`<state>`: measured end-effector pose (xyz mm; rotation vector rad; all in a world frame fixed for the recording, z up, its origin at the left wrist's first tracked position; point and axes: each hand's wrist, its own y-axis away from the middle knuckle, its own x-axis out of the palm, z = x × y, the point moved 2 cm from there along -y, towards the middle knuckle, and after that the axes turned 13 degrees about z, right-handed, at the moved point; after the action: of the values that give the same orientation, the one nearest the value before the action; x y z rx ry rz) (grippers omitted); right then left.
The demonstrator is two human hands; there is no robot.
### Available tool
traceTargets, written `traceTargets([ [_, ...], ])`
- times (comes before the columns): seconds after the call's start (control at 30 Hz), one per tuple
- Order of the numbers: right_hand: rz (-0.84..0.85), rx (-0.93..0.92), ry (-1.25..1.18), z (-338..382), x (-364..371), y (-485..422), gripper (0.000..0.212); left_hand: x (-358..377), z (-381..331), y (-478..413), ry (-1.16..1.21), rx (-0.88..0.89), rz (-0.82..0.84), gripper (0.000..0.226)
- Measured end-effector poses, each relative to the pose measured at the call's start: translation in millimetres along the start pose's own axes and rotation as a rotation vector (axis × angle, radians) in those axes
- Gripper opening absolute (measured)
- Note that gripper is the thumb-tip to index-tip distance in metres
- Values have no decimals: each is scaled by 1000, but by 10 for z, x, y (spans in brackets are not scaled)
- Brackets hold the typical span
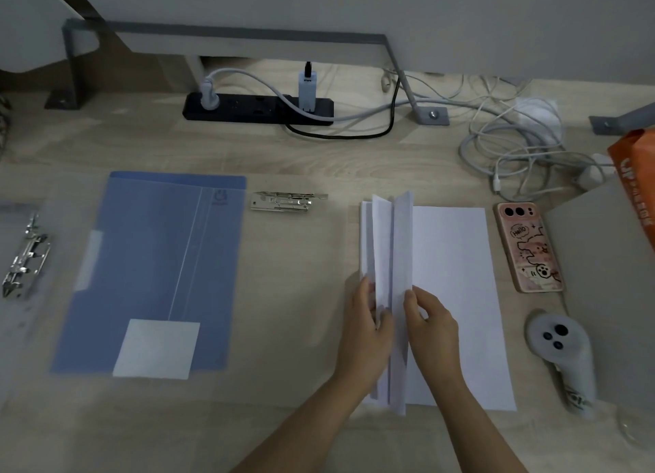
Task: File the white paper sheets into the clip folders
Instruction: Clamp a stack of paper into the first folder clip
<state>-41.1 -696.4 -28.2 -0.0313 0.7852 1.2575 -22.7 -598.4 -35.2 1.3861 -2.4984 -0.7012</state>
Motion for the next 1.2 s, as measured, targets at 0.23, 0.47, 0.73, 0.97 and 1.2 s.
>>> traceTargets([
  [0.23,112,61,51,-51,82,10,37,-22,72,-337,-6,-129,-53,12],
  [0.47,-15,87,-22,-176,-277,34,35,-147,-49,-211,-41,-81,27,33],
  [0.73,0,246,-344,-12,-407,-28,16,-979,-139,163,61,-11,2,23],
  [0.97,173,222,-453,383,423,53,13,-1732,238,642,36,-91,-281,47],
  [1.2,212,345,-537,497,928,128,13,-2040,614,707,14,-234,-336,23],
])
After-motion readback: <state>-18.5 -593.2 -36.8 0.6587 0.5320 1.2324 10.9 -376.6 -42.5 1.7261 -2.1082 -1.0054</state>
